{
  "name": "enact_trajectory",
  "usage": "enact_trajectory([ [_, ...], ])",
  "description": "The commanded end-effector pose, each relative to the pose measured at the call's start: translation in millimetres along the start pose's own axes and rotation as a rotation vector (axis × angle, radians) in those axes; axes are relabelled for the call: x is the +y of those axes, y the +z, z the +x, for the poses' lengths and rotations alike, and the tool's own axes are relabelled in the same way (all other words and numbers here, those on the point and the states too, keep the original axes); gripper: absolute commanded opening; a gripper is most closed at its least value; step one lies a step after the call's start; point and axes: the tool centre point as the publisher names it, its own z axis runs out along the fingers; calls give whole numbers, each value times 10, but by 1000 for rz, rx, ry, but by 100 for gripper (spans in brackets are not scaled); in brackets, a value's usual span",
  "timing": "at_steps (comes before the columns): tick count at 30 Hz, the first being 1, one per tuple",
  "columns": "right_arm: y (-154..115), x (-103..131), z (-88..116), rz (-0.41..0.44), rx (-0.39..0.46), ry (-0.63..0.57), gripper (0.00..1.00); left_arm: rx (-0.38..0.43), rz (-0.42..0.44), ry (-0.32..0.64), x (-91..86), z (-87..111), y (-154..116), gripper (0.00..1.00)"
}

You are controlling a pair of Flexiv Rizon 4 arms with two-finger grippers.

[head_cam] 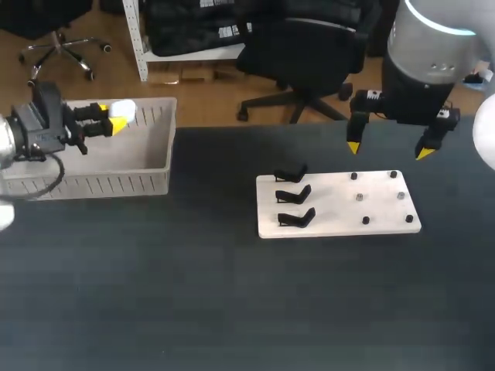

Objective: Pick up each earbud case from the left stands, insert the matching earbuds, close the lid, and place the case in the box.

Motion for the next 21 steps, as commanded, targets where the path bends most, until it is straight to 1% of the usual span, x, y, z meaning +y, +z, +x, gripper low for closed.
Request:
enact_trajectory([
  [1,1,-11,20,-1,-7,2,100,50,-319,3,-3,-112,56,0],
  [4,1,-11,20,-1,-7,2,100,61,-322,18,22,-151,18,0],
  [5,1,-11,20,-1,-7,2,100,60,-324,22,29,-160,-5,2],
  [7,1,-11,20,-1,-7,2,100,76,-322,42,22,-161,-35,21],
  [9,1,-11,20,-1,-7,2,100,87,-332,50,20,-145,-86,31],
  [11,1,-11,20,-1,-7,2,100,98,-357,42,37,-106,-152,33],
  [12,1,-11,20,-1,-7,2,100,104,-366,46,44,-90,-179,36],
  [14,1,-11,20,-1,-7,2,100,110,-382,42,57,-60,-239,36],
  [15,1,-11,20,-1,-7,2,100,110,-388,43,60,-51,-265,39],
  [16,1,-11,20,-1,-7,2,100,111,-389,46,59,-50,-276,48],
  [17,1,-11,20,-1,-7,2,100,111,-390,47,59,-49,-280,83],
  [18,1,-11,20,-1,-7,2,100,100,-393,43,54,-50,-293,100],
  [21,1,-11,20,-1,-7,2,100,84,-395,43,42,-66,-319,100],
])
